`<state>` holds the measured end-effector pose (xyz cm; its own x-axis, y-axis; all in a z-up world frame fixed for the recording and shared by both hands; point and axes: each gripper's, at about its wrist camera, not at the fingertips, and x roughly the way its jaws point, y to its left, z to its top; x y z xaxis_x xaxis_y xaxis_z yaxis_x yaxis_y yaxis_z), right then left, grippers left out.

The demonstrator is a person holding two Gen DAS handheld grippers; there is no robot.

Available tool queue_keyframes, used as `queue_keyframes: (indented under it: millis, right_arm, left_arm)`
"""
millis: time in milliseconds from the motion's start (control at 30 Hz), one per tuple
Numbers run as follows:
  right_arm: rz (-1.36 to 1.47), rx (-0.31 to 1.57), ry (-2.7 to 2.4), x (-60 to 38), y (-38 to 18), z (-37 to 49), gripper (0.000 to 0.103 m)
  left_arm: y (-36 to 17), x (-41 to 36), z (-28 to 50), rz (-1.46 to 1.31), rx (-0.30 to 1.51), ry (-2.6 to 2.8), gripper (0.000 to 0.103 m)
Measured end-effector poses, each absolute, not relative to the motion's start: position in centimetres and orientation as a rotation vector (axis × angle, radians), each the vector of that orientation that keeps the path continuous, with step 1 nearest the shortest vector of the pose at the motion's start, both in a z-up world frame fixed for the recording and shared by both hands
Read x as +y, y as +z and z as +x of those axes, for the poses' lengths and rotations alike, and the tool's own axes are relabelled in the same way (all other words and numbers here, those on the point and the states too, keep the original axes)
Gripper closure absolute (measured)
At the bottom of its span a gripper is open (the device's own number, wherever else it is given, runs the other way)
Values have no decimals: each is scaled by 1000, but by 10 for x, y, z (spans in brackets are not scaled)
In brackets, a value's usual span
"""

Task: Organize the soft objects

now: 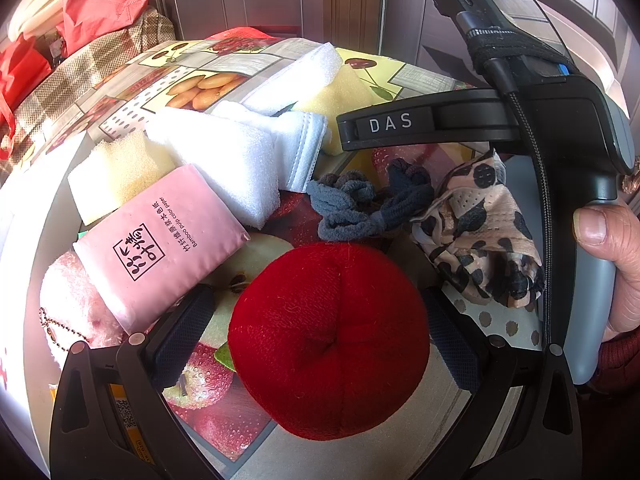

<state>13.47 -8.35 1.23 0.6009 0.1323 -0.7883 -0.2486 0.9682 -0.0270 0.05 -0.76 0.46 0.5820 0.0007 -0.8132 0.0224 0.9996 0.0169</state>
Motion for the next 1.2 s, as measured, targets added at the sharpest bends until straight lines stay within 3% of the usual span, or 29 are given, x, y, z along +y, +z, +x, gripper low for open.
queue_keyframes:
  millis: [367, 533, 733, 933, 1033, 1200]
  right_arm:
    - [-139, 900, 222, -84, 12, 135, 0]
    - [-138, 901, 222, -83, 12, 135, 0]
    - [-136, 900, 223, -83, 12, 134, 0]
    - [-77, 879, 255, -91, 17, 132, 0]
    - [58, 786, 358, -113, 31, 124, 0]
    - [84, 332, 743, -152, 74, 75, 0]
  left_arm:
    - [7, -9, -1, 22, 943, -18, 1]
    - [44, -10, -36, -36, 797, -94, 1]
    - [94, 50, -98, -182, 633, 32, 1]
    - [79, 92, -141, -272, 667, 167, 0]
    - [65, 91, -147, -297, 699, 155, 1]
    - [52, 77, -142, -249, 750, 148, 1]
